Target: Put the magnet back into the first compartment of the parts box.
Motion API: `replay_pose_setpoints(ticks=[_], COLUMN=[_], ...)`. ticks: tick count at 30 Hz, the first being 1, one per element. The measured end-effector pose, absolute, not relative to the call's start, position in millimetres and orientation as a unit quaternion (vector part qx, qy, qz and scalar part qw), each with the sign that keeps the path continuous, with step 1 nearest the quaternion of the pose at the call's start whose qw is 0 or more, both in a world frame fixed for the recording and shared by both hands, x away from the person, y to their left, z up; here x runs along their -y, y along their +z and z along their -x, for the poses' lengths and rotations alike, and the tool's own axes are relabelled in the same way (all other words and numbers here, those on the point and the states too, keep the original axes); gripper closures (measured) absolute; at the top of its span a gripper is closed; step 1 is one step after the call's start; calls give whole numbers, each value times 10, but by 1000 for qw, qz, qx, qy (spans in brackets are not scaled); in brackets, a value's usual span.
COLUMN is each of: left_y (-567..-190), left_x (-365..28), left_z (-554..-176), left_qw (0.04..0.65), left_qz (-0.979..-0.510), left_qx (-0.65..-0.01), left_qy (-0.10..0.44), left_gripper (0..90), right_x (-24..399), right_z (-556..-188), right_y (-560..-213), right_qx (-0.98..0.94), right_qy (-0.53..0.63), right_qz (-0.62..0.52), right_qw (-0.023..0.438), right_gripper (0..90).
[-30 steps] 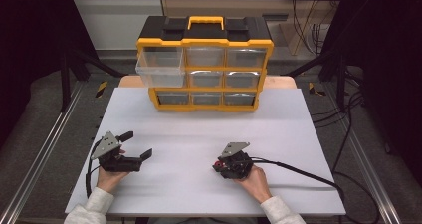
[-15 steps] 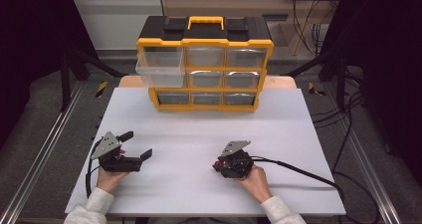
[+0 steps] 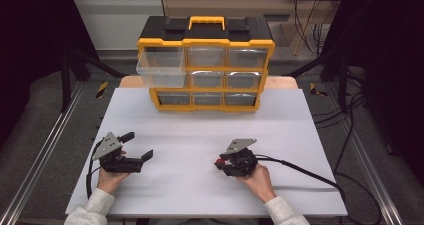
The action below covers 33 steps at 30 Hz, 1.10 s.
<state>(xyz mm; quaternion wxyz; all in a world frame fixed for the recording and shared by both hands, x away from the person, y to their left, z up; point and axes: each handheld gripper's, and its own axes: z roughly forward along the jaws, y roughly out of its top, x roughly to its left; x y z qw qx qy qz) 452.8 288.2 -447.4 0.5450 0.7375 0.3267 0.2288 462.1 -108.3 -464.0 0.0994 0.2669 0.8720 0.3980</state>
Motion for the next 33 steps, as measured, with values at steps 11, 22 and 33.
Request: replay_pose_setpoints(ticks=[11,22,33], left_y=[-4477,-4478,-4476], left_x=[-2883,-2882,-2884], left_z=[-4532,-4532,-4531], left_qw=[544,545,545], left_qz=[-738,-737,-737], left_qx=[-327,-328,-327], left_qy=[228,228,229], left_gripper=[5,5,5], right_x=[1136,1227,1368], right_z=[-4618,-4615,-4629], right_y=[-4521,-4349,-4119], right_qx=[-864,-851,-832], right_qy=[414,435,463], right_qz=[-268,-269,-275], right_qw=[104,116,131], right_gripper=[621,621,622])
